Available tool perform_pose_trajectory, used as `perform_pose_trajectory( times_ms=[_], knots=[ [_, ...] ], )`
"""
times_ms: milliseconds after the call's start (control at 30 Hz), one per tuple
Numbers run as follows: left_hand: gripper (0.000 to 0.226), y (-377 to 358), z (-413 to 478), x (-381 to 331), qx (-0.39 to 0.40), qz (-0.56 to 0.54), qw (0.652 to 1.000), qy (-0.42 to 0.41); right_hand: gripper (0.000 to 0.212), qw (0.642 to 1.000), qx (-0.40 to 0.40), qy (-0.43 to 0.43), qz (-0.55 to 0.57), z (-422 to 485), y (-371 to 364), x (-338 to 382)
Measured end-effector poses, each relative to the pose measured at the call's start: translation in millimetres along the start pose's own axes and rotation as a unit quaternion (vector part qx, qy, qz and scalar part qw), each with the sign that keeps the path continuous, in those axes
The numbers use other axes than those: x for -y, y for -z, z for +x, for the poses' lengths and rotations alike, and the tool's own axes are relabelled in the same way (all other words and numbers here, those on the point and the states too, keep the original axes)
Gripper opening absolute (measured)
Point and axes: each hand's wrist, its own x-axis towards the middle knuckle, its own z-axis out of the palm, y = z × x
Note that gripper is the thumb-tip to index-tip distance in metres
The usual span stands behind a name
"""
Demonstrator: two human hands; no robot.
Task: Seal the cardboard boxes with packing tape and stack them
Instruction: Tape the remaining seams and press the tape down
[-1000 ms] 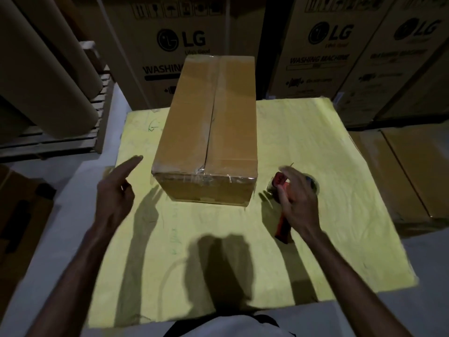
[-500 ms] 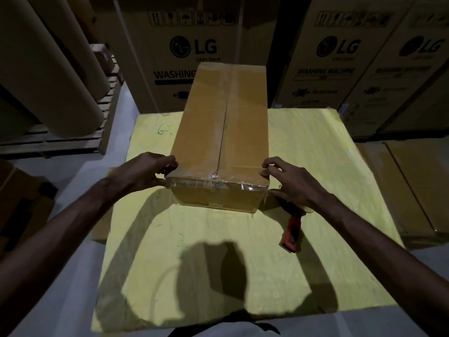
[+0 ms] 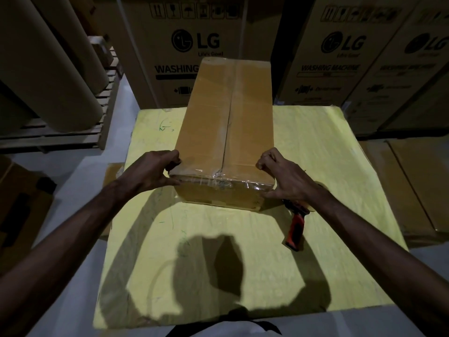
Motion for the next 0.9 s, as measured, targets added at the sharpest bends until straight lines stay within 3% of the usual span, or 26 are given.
perform_pose_trajectory(
  times_ms=[200,267,367,467,667,767,900],
  knots=[
    [0.053,-3.6,-0.9,1.1,-0.057,-0.044,0.997,-0.023,0.075,0.996,-0.049,0.039,-0.064,-7.4,-9.2,-5.2],
    [0.057,-10.5,-10.0,2.3,-0.099,0.018,0.993,-0.055,0.070,0.986,-0.095,0.067,-0.116,-10.3,-13.1,-8.5],
    [0.045,-26.1,-26.6,13.5,-0.169,0.154,0.963,-0.146,0.062,0.960,-0.198,0.106,-0.169,-17.0,-23.0,-10.4],
    [0.042,-35.4,-31.4,17.9,-0.183,0.146,0.958,-0.165,0.056,0.942,-0.249,0.111,-0.197,-18.7,-26.7,-7.5],
    [0.064,-52.8,-40.7,19.2,-0.133,0.201,0.952,-0.187,0.059,0.921,-0.241,0.101,-0.289,-33.2,-37.5,-25.7],
    [0.066,-65.9,-46.0,10.0,-0.144,0.225,0.952,-0.152,0.062,0.913,-0.238,0.110,-0.312,-42.1,-44.4,-23.5],
    [0.057,-64.1,-32.2,-15.6,-0.138,0.207,0.952,-0.179,0.061,0.905,-0.200,0.144,-0.346,-40.5,-53.3,-5.4]
  ],
)
